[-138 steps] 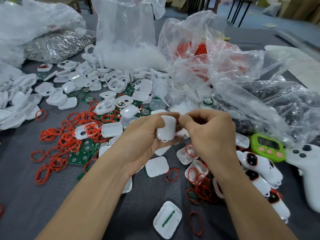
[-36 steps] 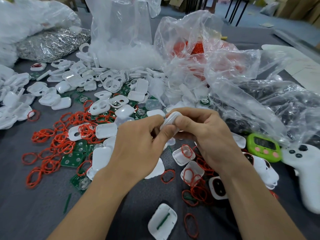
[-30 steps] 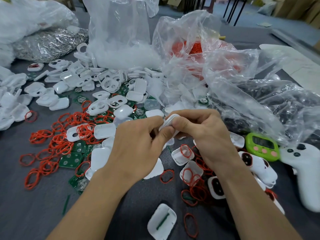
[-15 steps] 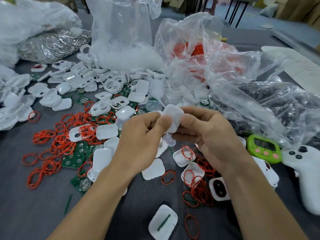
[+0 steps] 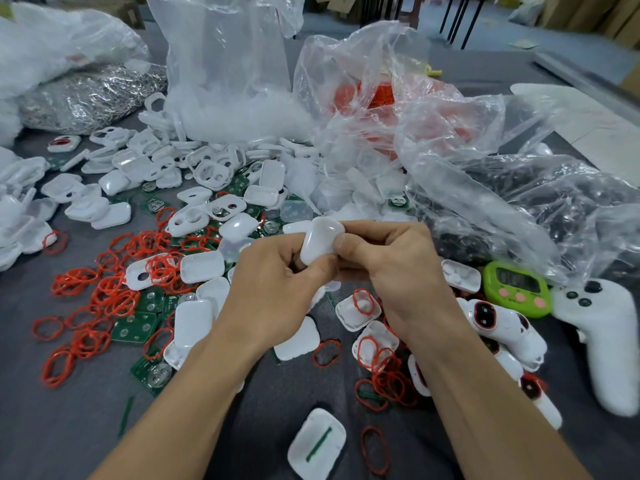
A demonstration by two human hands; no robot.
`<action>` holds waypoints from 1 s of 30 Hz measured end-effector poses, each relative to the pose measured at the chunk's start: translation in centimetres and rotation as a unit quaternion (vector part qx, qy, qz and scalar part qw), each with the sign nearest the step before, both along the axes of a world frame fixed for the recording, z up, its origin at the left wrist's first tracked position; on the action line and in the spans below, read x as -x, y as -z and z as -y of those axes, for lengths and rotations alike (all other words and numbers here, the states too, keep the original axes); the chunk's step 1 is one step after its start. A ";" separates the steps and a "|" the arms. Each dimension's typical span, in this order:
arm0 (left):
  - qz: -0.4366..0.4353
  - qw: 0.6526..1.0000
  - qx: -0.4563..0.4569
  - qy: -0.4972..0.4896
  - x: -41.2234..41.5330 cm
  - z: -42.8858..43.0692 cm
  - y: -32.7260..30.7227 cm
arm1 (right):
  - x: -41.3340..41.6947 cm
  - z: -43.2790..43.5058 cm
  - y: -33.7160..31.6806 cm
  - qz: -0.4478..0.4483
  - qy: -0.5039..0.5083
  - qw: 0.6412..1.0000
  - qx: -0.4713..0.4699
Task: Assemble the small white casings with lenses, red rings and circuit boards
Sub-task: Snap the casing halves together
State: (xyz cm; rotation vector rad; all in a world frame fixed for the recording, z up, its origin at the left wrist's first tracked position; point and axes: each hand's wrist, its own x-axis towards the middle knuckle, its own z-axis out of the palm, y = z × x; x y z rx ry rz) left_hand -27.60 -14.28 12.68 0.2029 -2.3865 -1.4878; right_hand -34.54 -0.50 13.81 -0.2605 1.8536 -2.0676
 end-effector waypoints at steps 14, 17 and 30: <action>-0.021 0.984 0.125 -0.128 -0.4 0.3 0.2 | -0.1 0.5 0.0 0.064 -0.032 0.996 0.053; 0.027 0.996 0.005 -0.081 -0.1 0.4 -0.1 | 0.2 0.0 -0.1 0.075 -0.045 0.994 0.061; -0.001 0.996 -0.076 -0.038 0.3 0.5 0.8 | 0.4 -0.9 -0.1 -0.032 -0.063 0.997 -0.017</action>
